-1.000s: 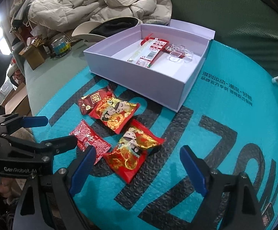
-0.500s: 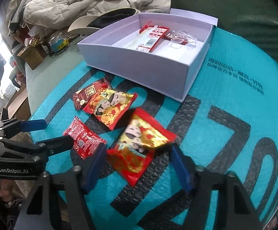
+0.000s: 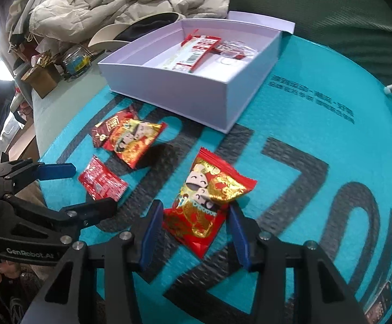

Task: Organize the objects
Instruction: 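Grasp the red snack packet with the left tool while the right tool grasps the gold snack bag, then lift the red packet with the left tool while the right tool lifts the gold snack bag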

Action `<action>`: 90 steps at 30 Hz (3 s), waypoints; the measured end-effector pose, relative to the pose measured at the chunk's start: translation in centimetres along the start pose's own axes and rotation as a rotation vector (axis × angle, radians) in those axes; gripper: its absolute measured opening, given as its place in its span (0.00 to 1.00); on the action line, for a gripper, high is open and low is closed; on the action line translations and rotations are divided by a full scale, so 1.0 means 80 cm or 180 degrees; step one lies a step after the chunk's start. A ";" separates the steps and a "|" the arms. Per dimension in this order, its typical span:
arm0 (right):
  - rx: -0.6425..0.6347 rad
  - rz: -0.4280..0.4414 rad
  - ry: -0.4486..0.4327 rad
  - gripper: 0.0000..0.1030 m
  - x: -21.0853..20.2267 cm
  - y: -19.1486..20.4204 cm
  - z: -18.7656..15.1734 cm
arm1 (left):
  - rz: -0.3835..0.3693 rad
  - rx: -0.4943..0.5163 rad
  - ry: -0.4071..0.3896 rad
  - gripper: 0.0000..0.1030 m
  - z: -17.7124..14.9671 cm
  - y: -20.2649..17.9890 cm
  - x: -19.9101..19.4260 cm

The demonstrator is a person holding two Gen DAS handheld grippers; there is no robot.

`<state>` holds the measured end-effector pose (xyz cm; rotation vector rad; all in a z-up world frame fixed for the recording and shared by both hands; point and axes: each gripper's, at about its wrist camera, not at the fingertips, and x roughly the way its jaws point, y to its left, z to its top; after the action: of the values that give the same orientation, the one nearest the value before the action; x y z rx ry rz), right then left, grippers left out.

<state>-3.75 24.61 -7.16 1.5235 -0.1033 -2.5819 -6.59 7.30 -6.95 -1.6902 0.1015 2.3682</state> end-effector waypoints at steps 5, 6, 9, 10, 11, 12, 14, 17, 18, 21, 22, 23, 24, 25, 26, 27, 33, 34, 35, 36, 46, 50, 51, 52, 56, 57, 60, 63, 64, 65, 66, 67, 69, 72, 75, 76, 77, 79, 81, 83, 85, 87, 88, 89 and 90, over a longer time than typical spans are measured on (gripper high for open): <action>-0.0013 0.0004 -0.0006 0.48 -0.003 -0.005 -0.005 | 0.0145 0.0211 -0.0002 0.91 -0.001 -0.013 0.006; -0.0031 0.0009 -0.0004 0.48 -0.003 -0.005 -0.005 | 0.0153 0.0212 -0.0021 0.91 -0.002 -0.013 0.006; -0.0065 0.0003 0.0005 0.49 -0.003 -0.001 -0.005 | 0.0142 0.0166 -0.0071 0.91 -0.002 -0.008 0.005; -0.0081 0.0008 0.0008 0.49 -0.003 0.001 -0.005 | 0.0155 0.0162 -0.0081 0.91 -0.001 -0.006 0.004; -0.0096 0.0005 0.0005 0.49 -0.003 0.003 -0.005 | 0.0162 0.0157 -0.0100 0.90 -0.001 -0.004 0.004; -0.0114 0.0012 0.0005 0.49 -0.002 0.004 -0.005 | 0.0167 0.0150 -0.0124 0.89 -0.002 -0.002 0.003; -0.0141 0.0019 0.0004 0.49 -0.002 0.006 -0.006 | 0.0170 0.0160 -0.0199 0.77 -0.002 -0.004 0.001; -0.0170 0.0061 0.0007 0.49 0.000 0.009 -0.005 | 0.0174 0.0167 -0.0238 0.72 -0.004 -0.003 -0.001; -0.0180 0.0070 0.0008 0.49 0.001 0.011 -0.004 | 0.0171 0.0170 -0.0242 0.72 -0.005 -0.002 -0.001; -0.0216 0.0090 0.0006 0.48 0.002 0.015 -0.003 | 0.0180 0.0149 -0.0262 0.67 -0.002 0.000 -0.002; -0.0219 0.0097 0.0005 0.48 0.002 0.016 -0.003 | 0.0168 0.0134 -0.0266 0.67 0.003 -0.001 0.001; -0.0219 0.0101 0.0002 0.48 0.002 0.016 -0.003 | 0.0147 0.0112 -0.0265 0.67 0.004 0.000 0.000; -0.0217 0.0108 0.0001 0.48 0.002 0.017 -0.003 | 0.0130 0.0089 -0.0265 0.67 0.003 0.002 -0.002; -0.0220 0.0113 0.0003 0.48 0.002 0.017 -0.003 | 0.0113 0.0070 -0.0261 0.66 0.003 0.003 -0.003; -0.0226 0.0112 0.0002 0.48 0.002 0.017 -0.003 | 0.0101 0.0055 -0.0259 0.66 0.003 0.005 -0.004; -0.0233 0.0111 0.0001 0.48 0.001 0.018 -0.003 | 0.0092 0.0046 -0.0261 0.66 0.001 0.006 -0.006; -0.0313 0.0152 -0.0010 0.46 -0.002 0.028 -0.001 | 0.0092 0.0025 -0.0300 0.66 -0.001 0.008 -0.015; -0.0321 0.0151 -0.0010 0.46 -0.003 0.029 0.000 | 0.0094 0.0020 -0.0311 0.66 -0.001 0.009 -0.016; -0.0331 0.0154 -0.0013 0.46 -0.003 0.030 0.000 | 0.0093 0.0015 -0.0323 0.66 -0.002 0.009 -0.018; -0.0335 0.0161 -0.0017 0.45 -0.004 0.031 0.000 | 0.0094 0.0008 -0.0334 0.66 -0.002 0.010 -0.020; -0.0420 0.0213 -0.0108 0.45 -0.021 0.044 0.004 | 0.0130 -0.0043 -0.0455 0.66 -0.004 0.019 -0.039; -0.0457 0.0243 -0.0150 0.45 -0.029 0.051 0.007 | 0.0156 -0.0082 -0.0531 0.66 -0.003 0.025 -0.053; -0.0472 0.0251 -0.0166 0.45 -0.032 0.054 0.007 | 0.0166 -0.0091 -0.0551 0.66 -0.003 0.027 -0.057; -0.0486 0.0255 -0.0181 0.45 -0.035 0.056 0.008 | 0.0174 -0.0096 -0.0570 0.66 -0.003 0.029 -0.060; -0.0542 0.0290 -0.0258 0.45 -0.048 0.067 0.011 | 0.0195 -0.0121 -0.0649 0.66 -0.003 0.035 -0.075; -0.0559 0.0296 -0.0283 0.45 -0.052 0.070 0.011 | 0.0200 -0.0120 -0.0673 0.66 -0.004 0.036 -0.080; -0.0601 0.0303 -0.0344 0.45 -0.063 0.077 0.014 | 0.0211 -0.0131 -0.0749 0.66 -0.003 0.039 -0.094; -0.0653 0.0301 -0.0419 0.45 -0.076 0.084 0.017 | 0.0228 -0.0125 -0.0832 0.66 -0.002 0.039 -0.109; -0.0670 0.0301 -0.0440 0.45 -0.080 0.086 0.018 | 0.0230 -0.0119 -0.0862 0.66 -0.002 0.039 -0.114; -0.0691 0.0308 -0.0466 0.45 -0.084 0.089 0.020 | 0.0228 -0.0118 -0.0881 0.66 -0.001 0.040 -0.118; -0.0715 0.0315 -0.0498 0.45 -0.089 0.091 0.021 | 0.0228 -0.0121 -0.0903 0.66 -0.001 0.041 -0.122; -0.0733 0.0319 -0.0529 0.45 -0.093 0.093 0.023 | 0.0231 -0.0128 -0.0932 0.66 0.000 0.042 -0.128; -0.0773 0.0329 -0.0592 0.45 -0.102 0.098 0.026 | 0.0223 -0.0132 -0.0966 0.66 0.001 0.043 -0.135; -0.0817 0.0352 -0.0657 0.45 -0.112 0.103 0.032 | 0.0217 -0.0152 -0.1011 0.66 0.005 0.045 -0.146; -0.0851 0.0388 -0.0722 0.45 -0.123 0.106 0.039 | 0.0226 -0.0147 -0.1052 0.66 0.009 0.045 -0.155; -0.0863 0.0382 -0.0739 0.45 -0.125 0.107 0.040 | 0.0231 -0.0143 -0.1067 0.66 0.011 0.045 -0.157; -0.0884 0.0374 -0.0760 0.45 -0.128 0.108 0.042 | 0.0234 -0.0136 -0.1081 0.66 0.012 0.044 -0.161; -0.0911 0.0372 -0.0800 0.45 -0.135 0.110 0.046 | 0.0236 -0.0118 -0.1105 0.66 0.015 0.042 -0.166; -0.0928 0.0375 -0.0835 0.45 -0.141 0.111 0.050 | 0.0248 -0.0084 -0.1134 0.66 0.019 0.040 -0.172; -0.0939 0.0379 -0.0875 0.45 -0.146 0.112 0.055 | 0.0271 -0.0037 -0.1162 0.66 0.024 0.038 -0.177; -0.0953 0.0372 -0.0899 0.45 -0.149 0.113 0.058 | 0.0292 -0.0006 -0.1180 0.66 0.029 0.036 -0.181; -0.0957 0.0379 -0.0919 0.45 -0.151 0.112 0.064 | 0.0278 0.0009 -0.1182 0.66 0.036 0.036 -0.183; -0.0952 0.0387 -0.0929 0.45 -0.152 0.111 0.066 | 0.0264 0.0005 -0.1181 0.66 0.040 0.037 -0.184; -0.0947 0.0395 -0.0936 0.45 -0.152 0.110 0.069 | 0.0255 0.0002 -0.1179 0.66 0.042 0.037 -0.184; -0.0940 0.0397 -0.0950 0.45 -0.153 0.109 0.072 | 0.0242 0.0004 -0.1178 0.66 0.045 0.038 -0.184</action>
<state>-2.22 17.85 7.37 0.9966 0.1415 -2.5660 -6.07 2.89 7.87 -1.2388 0.1045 2.6897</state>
